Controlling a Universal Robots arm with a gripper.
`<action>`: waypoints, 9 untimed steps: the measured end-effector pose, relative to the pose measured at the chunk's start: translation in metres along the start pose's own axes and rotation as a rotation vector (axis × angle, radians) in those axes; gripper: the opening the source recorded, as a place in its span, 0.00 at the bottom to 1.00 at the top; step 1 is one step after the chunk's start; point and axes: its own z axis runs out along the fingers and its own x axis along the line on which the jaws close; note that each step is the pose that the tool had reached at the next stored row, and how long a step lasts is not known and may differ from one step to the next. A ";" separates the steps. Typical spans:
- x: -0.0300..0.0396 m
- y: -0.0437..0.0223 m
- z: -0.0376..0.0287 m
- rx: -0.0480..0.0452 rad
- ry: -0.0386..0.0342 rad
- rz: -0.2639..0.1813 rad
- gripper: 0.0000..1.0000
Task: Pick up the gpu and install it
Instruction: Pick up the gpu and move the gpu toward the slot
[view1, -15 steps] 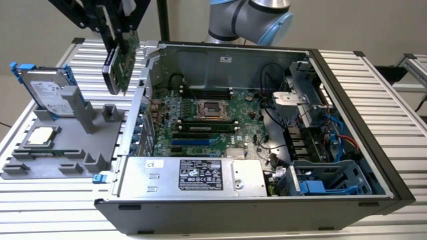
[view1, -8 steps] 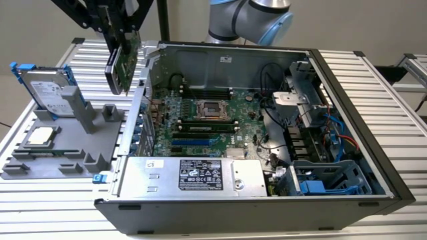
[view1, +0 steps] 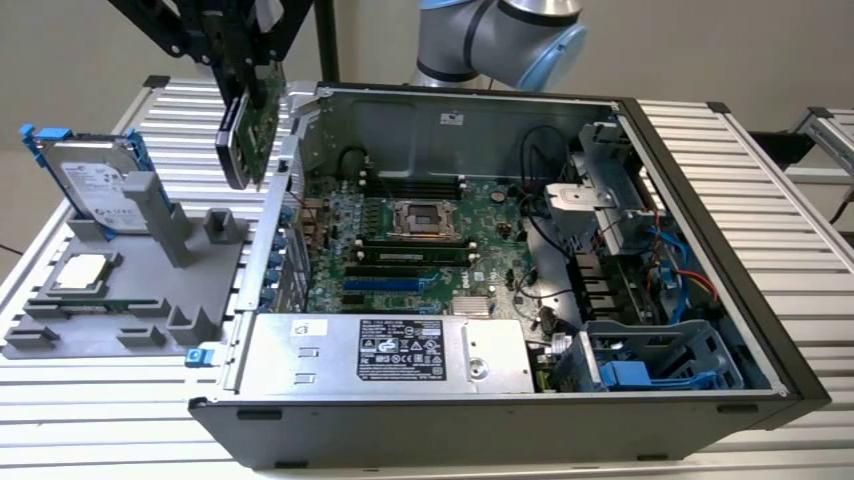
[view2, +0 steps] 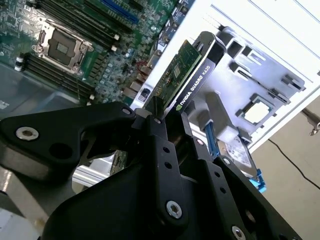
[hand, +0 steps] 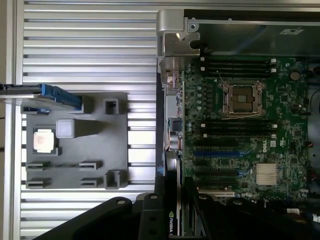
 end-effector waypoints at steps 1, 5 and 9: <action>-0.0005 0.0000 0.0000 -0.0001 -0.0001 0.000 0.00; -0.0023 0.0001 0.0001 0.0000 0.0000 0.000 0.00; -0.0041 0.0001 0.0001 0.0000 -0.0001 0.000 0.00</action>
